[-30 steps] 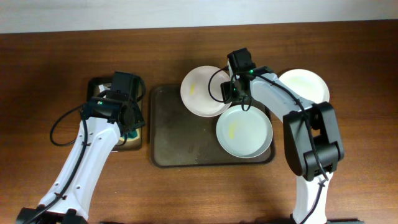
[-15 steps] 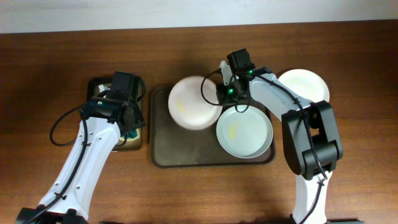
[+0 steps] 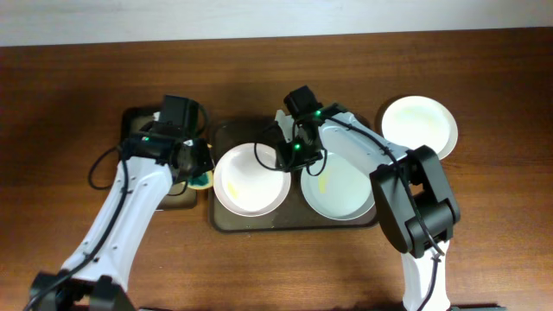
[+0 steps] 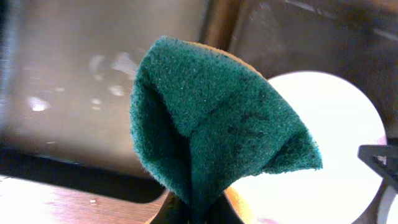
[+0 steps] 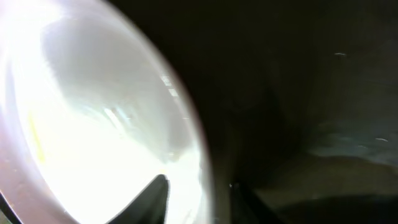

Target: Clean dirty plates on tray and stack at the side

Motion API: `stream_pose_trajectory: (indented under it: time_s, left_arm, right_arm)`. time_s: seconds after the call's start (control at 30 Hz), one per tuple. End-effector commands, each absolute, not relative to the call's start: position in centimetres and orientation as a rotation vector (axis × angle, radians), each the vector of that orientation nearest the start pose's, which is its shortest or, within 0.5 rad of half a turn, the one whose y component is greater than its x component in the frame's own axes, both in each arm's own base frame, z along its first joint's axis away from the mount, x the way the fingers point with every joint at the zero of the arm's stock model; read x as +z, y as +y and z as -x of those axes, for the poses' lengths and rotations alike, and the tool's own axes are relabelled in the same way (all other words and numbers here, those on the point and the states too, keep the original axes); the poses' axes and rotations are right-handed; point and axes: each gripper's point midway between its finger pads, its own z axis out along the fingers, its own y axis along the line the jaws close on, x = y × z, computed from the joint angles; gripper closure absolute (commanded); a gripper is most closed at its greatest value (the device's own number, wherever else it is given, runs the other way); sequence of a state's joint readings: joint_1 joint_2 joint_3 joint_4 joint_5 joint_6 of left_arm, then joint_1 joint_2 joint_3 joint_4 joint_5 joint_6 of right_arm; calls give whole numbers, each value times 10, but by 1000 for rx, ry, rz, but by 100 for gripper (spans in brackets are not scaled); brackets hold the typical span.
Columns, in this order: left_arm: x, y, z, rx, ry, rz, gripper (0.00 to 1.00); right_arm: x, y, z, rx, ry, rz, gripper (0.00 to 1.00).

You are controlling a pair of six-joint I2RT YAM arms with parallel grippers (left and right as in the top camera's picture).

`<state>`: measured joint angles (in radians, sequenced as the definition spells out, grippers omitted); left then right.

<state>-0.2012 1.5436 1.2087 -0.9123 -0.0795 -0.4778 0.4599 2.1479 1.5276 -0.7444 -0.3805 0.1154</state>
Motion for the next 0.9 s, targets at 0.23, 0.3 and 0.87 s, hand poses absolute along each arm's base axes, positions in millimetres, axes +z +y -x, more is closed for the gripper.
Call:
stream_pose_trajectory:
  time_s: [0.23,0.3,0.87]
  left_arm:
    - [83,-117,-333,-194,2915,199,100]
    - [79,-122,-332,-194,2922,178,100]
    - [49,-142,-344,-214,2933,238,100]
  right_arm:
    - [6,260,-369,639,2939,591,94]
    - [6,260,-370,634,2938,590,96]
    - [-1,240,-387,450,3017,45,96]
